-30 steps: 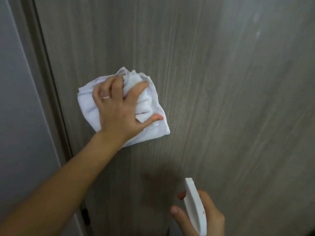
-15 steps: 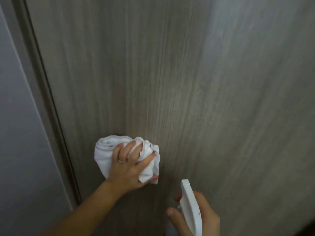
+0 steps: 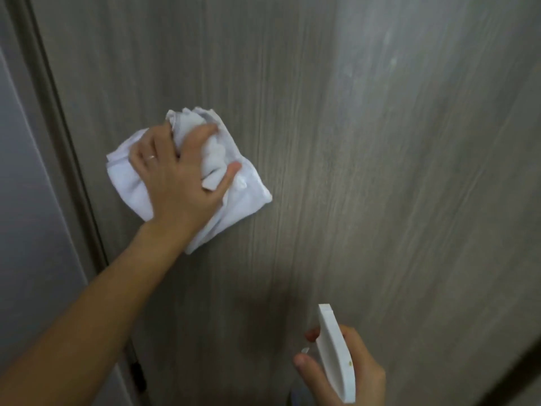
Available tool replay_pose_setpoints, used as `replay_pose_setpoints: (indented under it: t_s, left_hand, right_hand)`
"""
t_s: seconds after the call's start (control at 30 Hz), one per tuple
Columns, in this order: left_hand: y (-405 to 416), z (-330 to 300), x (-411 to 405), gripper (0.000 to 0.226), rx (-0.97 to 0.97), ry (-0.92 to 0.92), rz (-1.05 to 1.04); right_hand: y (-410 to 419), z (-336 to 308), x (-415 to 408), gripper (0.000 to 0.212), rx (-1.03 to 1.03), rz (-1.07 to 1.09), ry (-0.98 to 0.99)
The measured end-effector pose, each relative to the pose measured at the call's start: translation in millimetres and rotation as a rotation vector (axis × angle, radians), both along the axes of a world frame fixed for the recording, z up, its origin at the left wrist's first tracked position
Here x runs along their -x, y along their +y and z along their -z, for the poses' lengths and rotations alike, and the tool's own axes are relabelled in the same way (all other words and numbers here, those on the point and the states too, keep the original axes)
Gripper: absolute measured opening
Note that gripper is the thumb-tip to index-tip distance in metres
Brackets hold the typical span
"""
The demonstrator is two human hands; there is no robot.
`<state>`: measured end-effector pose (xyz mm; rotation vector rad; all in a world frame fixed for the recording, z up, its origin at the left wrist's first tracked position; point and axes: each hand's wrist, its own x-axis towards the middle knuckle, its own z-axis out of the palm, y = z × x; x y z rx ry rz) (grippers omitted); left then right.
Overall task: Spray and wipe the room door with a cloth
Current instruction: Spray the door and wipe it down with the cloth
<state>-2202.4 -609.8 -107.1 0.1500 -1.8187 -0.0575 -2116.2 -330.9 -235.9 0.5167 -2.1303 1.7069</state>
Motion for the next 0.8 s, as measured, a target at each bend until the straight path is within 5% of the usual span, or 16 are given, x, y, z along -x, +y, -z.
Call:
replay_pose_setpoints:
  t_s: [0.17,0.33,0.5,0.8]
  left_hand:
    - [19,40,0,0.051,0.132,0.084,-0.087]
    - [39,160,-1,0.062,0.365,-0.077,0.001]
    - [30,149,-18,0.092,0.324,-0.24,0.243]
    - [32,147,1,0.065,0.391,-0.005,0.07]
  right_hand:
    - [1,5,5,0.053,-0.052,0.014,-0.016]
    - [5,8,2,0.075,-0.033,0.047,-0.055]
    - [7,15,-4,0.073,-0.045,0.075,-0.072]
    - [5,10,-5,0.078,-0.033,0.053,-0.091]
